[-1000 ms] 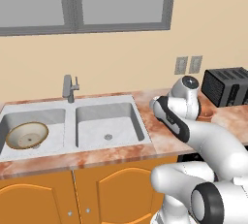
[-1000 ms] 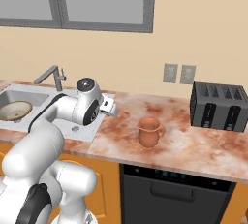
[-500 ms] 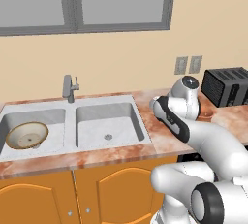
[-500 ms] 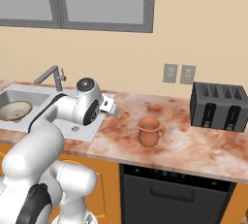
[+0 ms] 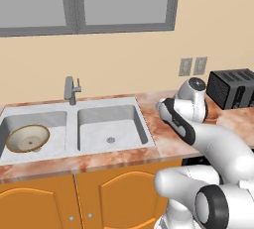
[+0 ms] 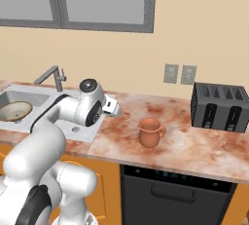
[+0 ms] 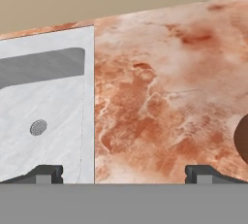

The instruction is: Place the bowl in the left basin and the jug in the right basin of the sink.

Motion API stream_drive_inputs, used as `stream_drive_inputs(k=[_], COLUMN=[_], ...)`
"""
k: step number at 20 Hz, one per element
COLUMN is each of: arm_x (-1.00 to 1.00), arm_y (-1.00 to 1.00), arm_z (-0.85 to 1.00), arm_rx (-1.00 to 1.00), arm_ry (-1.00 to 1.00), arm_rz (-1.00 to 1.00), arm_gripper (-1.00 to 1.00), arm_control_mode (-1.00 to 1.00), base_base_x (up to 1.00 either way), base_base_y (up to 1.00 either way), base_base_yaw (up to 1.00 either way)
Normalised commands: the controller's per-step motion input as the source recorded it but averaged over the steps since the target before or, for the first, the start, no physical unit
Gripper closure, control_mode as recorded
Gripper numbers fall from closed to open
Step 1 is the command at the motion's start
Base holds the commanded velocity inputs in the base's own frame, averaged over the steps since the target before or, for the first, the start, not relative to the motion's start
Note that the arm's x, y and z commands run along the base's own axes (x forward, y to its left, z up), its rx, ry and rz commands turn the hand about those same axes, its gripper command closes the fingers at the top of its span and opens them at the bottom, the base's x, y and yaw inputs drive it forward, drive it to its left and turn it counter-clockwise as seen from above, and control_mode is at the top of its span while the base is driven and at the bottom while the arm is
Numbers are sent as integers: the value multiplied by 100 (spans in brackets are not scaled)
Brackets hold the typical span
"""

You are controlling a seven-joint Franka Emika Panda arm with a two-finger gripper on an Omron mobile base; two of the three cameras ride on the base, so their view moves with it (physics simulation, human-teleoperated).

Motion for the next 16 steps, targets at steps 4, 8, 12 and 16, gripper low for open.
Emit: stream_drive_inputs(k=[4, 8, 12, 16], arm_x=[0, 1, 8, 18], arm_y=[-35, -36, -35, -35], arm_z=[0, 0, 0, 0], arm_rx=[-3, 0, -1, 0], arm_ry=[0, 0, 0, 0], arm_rz=[0, 0, 0, 0], arm_gripper=[-100, -100, -100, -100], arm_control_mode=[-100, -100, -100, -100], base_base_x=[0, 0, 0, 0], base_base_y=[0, 0, 0, 0], base_base_yaw=[0, 0, 0, 0])
